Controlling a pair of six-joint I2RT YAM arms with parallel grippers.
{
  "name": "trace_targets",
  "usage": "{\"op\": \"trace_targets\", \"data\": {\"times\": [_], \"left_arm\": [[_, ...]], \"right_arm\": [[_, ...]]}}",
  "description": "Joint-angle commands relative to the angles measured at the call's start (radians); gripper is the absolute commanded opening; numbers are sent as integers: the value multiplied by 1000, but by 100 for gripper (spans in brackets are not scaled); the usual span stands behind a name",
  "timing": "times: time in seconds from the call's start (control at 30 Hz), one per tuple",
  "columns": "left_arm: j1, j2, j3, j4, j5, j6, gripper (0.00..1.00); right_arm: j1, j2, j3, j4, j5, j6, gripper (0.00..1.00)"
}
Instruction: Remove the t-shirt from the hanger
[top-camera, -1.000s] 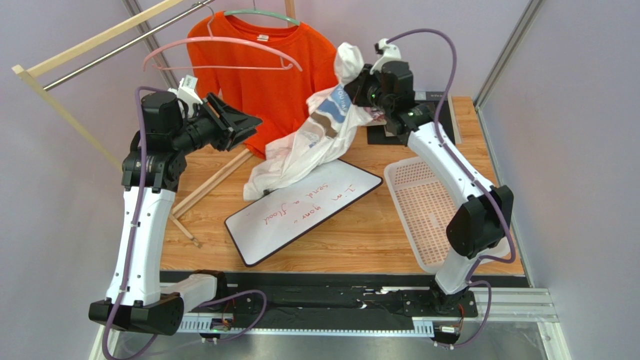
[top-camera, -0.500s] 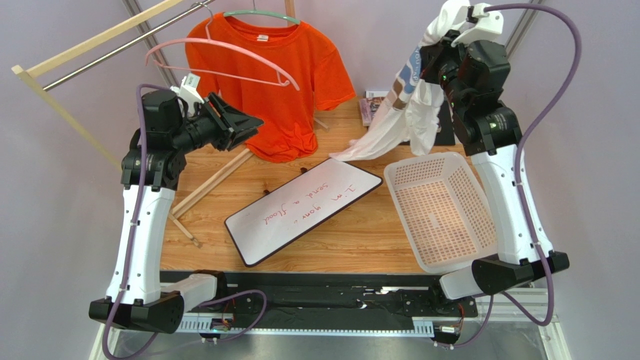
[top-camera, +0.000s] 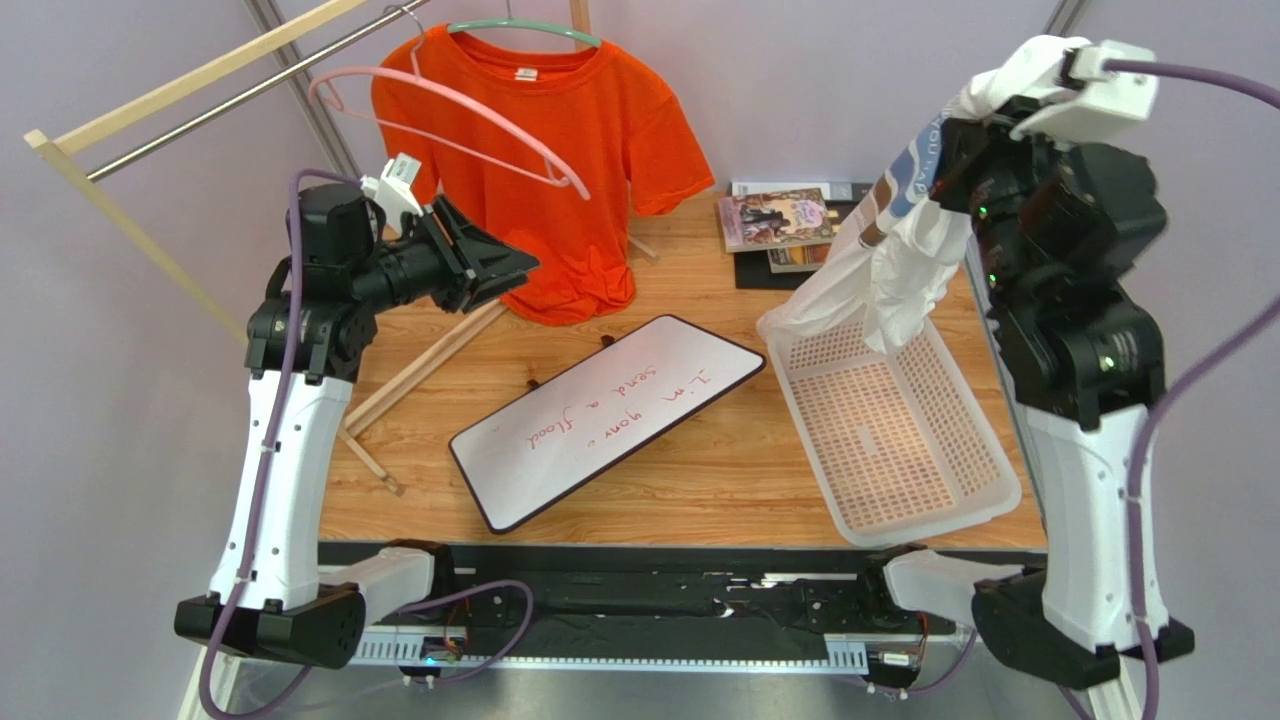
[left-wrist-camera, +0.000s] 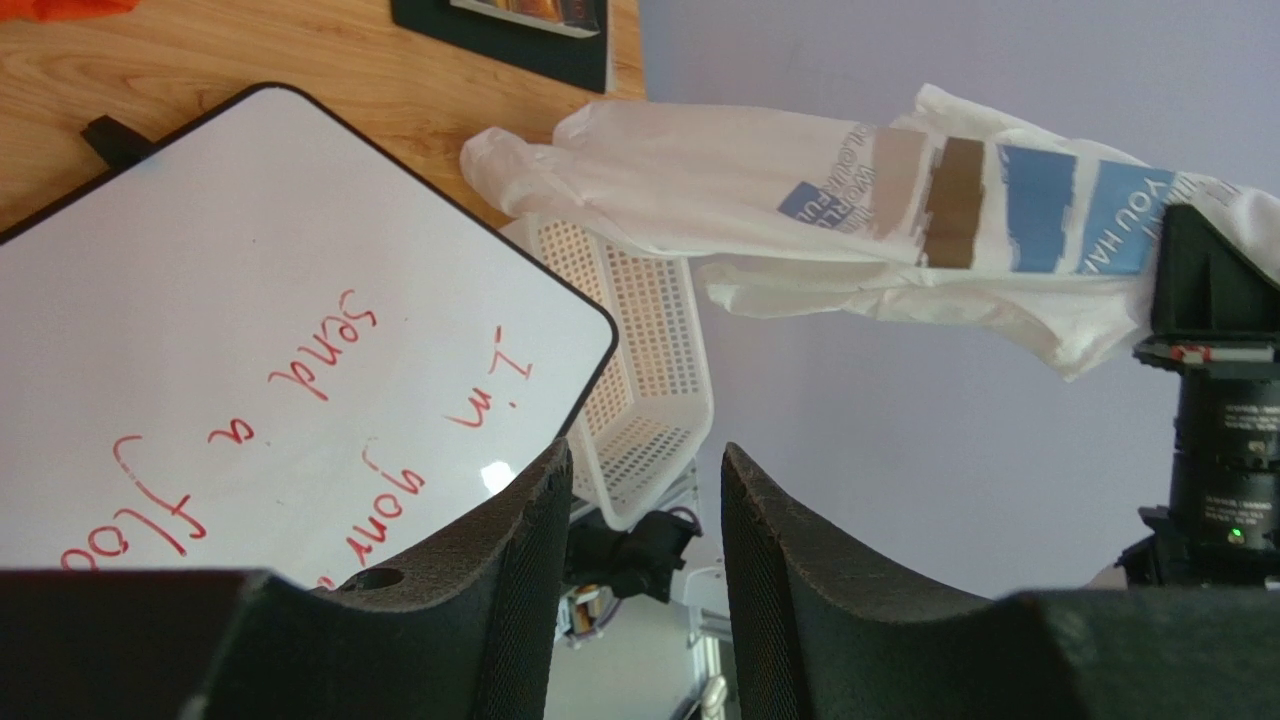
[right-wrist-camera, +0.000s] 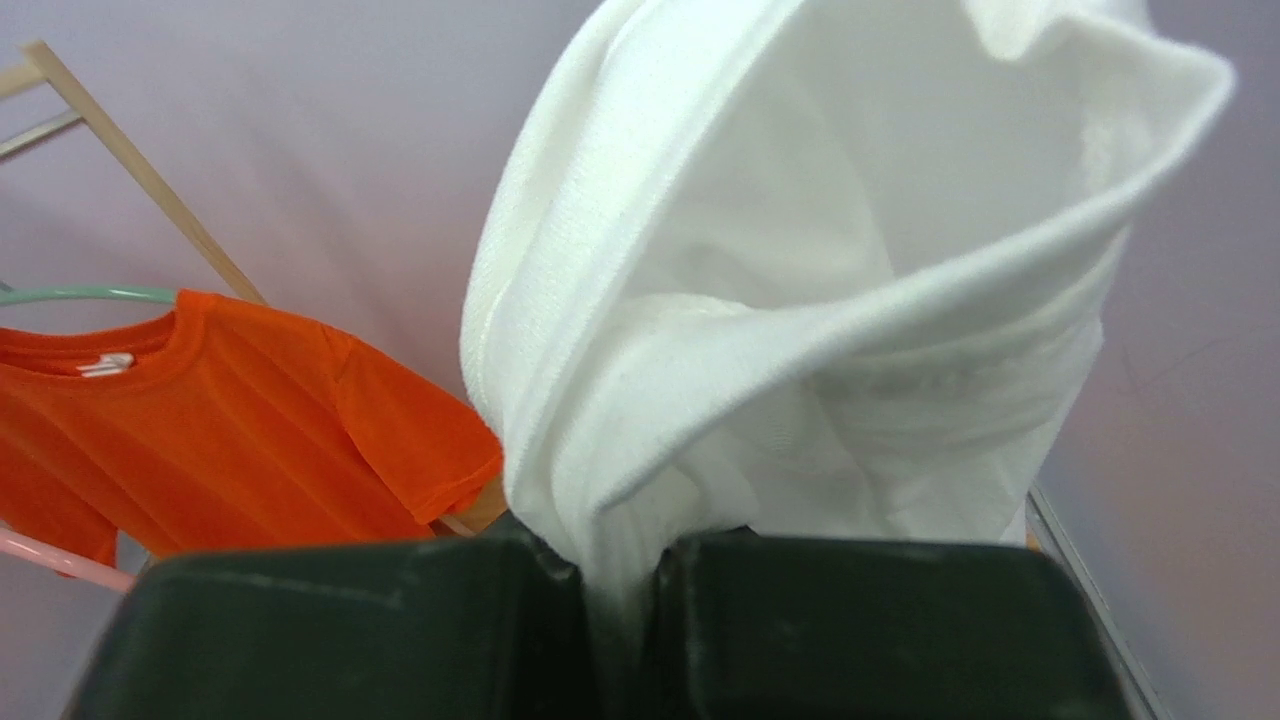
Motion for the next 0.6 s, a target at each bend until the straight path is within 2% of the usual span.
{"op": "trace_targets", "data": {"times": [0.0,0.33,0.57], "left_arm": [[-6,-16,8,-32,32,53,47],[-6,-25,3,-60,41,68,47],[-6,-22,26,-66,38,65,47]], "right_arm": [[3,-139,-15,57,15,-35,0],[3,-262,-122,11,205,-133,0],[3,-222,-35,19,286,-196,0]]}}
